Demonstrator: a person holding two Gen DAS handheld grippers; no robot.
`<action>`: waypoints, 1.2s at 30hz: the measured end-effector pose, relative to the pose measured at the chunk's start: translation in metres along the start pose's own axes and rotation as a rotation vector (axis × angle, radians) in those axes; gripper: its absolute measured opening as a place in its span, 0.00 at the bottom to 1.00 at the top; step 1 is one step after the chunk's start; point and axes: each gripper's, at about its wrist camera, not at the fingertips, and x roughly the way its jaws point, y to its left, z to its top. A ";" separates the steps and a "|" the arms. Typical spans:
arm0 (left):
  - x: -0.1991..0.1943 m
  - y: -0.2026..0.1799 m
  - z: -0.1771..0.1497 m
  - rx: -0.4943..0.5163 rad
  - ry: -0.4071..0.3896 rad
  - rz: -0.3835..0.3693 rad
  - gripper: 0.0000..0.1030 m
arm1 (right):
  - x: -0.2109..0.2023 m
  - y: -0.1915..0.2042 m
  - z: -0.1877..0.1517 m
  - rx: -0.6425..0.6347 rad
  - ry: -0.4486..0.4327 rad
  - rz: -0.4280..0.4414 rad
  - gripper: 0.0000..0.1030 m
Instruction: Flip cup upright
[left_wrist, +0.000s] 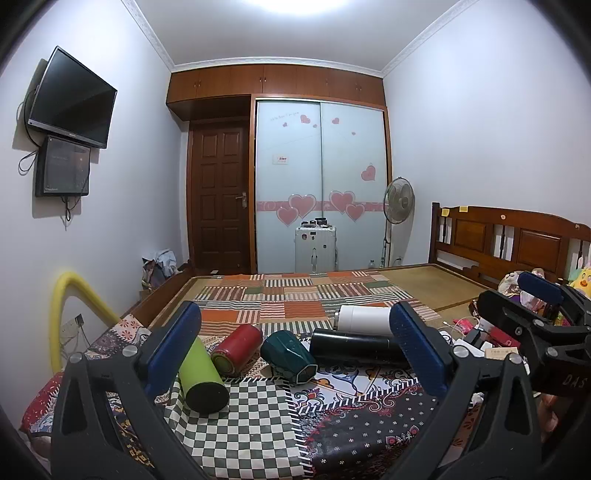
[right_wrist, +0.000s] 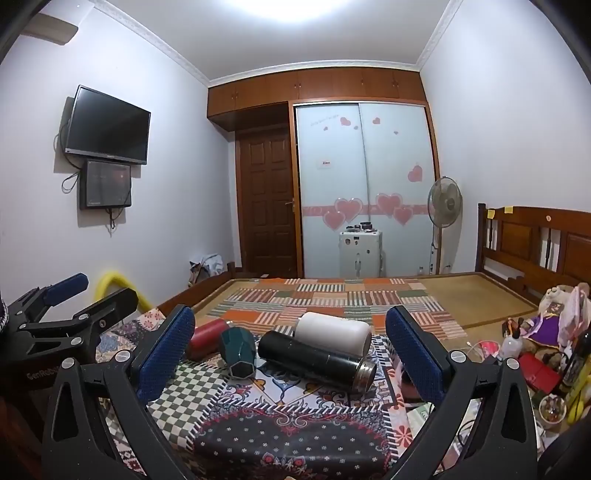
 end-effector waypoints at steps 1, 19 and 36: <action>0.000 0.000 0.000 0.000 0.000 0.000 1.00 | 0.000 0.000 0.000 0.000 -0.001 0.000 1.00; 0.000 -0.002 -0.001 -0.004 0.002 -0.010 1.00 | -0.001 -0.003 0.000 0.004 -0.002 -0.010 1.00; 0.000 -0.001 -0.001 -0.003 0.007 -0.006 1.00 | -0.001 -0.004 0.001 0.003 -0.001 -0.009 1.00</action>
